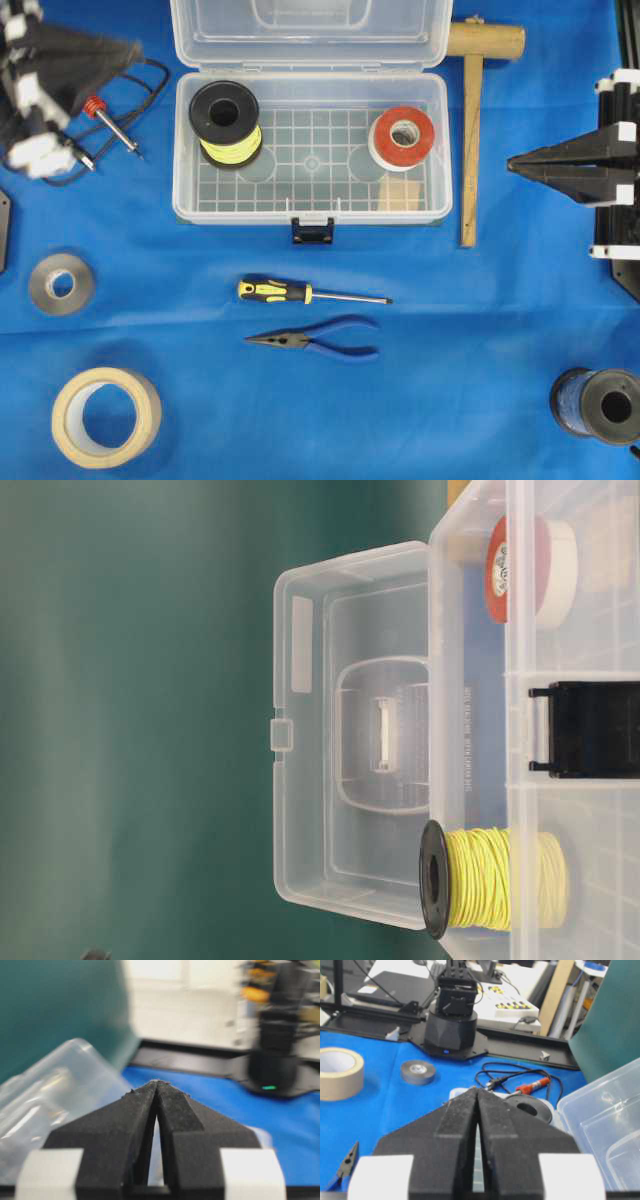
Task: Close the tool box with the left arm.
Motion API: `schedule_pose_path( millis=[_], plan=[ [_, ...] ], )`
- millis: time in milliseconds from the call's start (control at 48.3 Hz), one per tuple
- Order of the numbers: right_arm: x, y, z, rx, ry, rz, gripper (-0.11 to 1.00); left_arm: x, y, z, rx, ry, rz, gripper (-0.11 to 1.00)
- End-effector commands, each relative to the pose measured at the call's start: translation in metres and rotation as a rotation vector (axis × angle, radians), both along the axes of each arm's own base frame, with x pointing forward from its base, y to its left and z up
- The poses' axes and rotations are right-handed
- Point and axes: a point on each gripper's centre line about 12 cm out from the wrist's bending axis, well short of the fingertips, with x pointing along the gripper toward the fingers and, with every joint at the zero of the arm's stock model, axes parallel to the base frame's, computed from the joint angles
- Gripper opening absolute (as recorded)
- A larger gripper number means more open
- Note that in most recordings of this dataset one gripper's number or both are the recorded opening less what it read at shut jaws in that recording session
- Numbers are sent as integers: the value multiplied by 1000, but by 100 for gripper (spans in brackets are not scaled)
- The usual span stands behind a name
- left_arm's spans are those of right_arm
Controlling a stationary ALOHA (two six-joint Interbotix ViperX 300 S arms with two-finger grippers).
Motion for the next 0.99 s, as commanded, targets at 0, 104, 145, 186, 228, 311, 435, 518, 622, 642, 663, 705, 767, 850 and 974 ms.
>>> schedule_pose_path(
  millis=[0,104,145,186,228,311,435,518,622,642,663,705,767,850,974],
  plan=[
    [4,-1,8,2,-15,-4,0,10,22,12,4,-13,67,3],
    [4,-1,7,1,-9,-3,0,19,42,11,-5,9,123,25],
    [4,-1,5,3,-2,-5,0,22,51,10,-10,21,144,37],
    [4,-1,5,2,3,-5,0,25,60,10,-13,31,167,50],
    [4,-1,4,2,11,-3,0,28,69,8,-17,43,188,62],
    [4,-1,3,4,18,-4,0,35,87,5,-28,74,228,82],
    [5,-1,0,3,34,-5,0,50,114,-1,-14,162,269,93],
    [5,-1,-1,3,43,-4,0,61,128,-3,-15,224,280,93],
    [5,-1,-2,4,51,-5,0,75,148,-9,-29,295,296,93],
    [5,-1,-2,4,52,-4,0,78,151,-11,-32,309,298,93],
    [5,-1,-2,4,54,-4,0,80,155,-13,-32,321,301,93],
    [5,-1,-3,5,55,-4,0,83,163,-17,-33,349,308,93],
    [6,-1,-4,4,60,-4,0,90,173,-24,-39,394,311,93],
    [6,-1,-5,6,66,-4,0,97,187,-35,-62,461,316,93],
    [7,-1,-6,6,70,-6,0,102,199,-48,-107,553,315,93]
  ],
)
